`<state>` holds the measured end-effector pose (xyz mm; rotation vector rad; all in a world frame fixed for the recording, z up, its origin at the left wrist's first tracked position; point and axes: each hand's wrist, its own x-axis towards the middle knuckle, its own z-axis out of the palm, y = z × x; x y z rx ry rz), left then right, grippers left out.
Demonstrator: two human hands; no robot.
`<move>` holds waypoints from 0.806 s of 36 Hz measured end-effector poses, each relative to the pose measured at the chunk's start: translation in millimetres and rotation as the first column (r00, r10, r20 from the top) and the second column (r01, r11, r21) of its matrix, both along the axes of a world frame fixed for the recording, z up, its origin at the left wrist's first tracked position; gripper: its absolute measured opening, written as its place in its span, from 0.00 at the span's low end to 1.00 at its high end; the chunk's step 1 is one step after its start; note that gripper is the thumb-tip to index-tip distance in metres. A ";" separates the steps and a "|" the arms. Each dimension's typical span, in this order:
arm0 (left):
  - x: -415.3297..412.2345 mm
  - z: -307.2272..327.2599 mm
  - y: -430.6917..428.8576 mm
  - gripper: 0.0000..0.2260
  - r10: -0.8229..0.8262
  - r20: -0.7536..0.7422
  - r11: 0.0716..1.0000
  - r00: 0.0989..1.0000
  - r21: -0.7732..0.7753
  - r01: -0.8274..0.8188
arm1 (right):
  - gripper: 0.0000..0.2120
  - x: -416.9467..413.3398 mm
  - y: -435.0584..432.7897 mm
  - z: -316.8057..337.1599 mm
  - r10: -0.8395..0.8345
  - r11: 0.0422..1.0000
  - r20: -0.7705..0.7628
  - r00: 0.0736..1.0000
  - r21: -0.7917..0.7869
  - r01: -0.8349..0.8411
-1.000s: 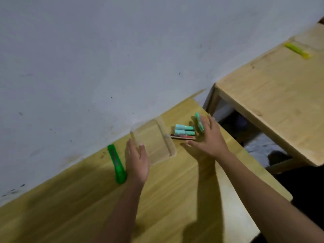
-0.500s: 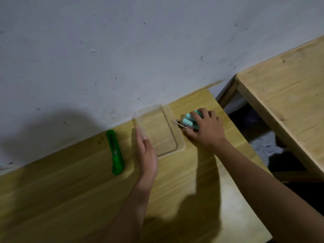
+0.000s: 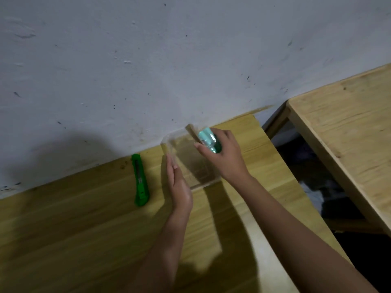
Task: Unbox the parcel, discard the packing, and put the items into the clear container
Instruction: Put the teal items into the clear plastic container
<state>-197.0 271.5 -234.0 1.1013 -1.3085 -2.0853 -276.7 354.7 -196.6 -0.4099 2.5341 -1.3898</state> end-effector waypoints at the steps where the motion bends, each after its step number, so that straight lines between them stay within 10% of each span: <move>1: 0.9 1.0 -0.1 0.21 -0.001 -0.008 1.000 1.000 0.015 0.001 | 0.28 4.4 -8.6 0.3 0.014 1.000 0.011 1.000 -0.019 -0.014; 14: 8.3 -0.7 -15.7 0.20 -0.108 -0.045 0.963 0.993 0.243 0.116 | 0.26 25.1 -52.4 -12.5 0.072 0.920 0.061 0.996 0.381 -0.090; 29: 9.9 1.0 -18.0 0.21 -0.159 -0.099 0.957 0.982 0.229 0.178 | 0.24 38.3 -30.0 -23.4 0.200 0.916 -0.077 0.977 0.368 -0.159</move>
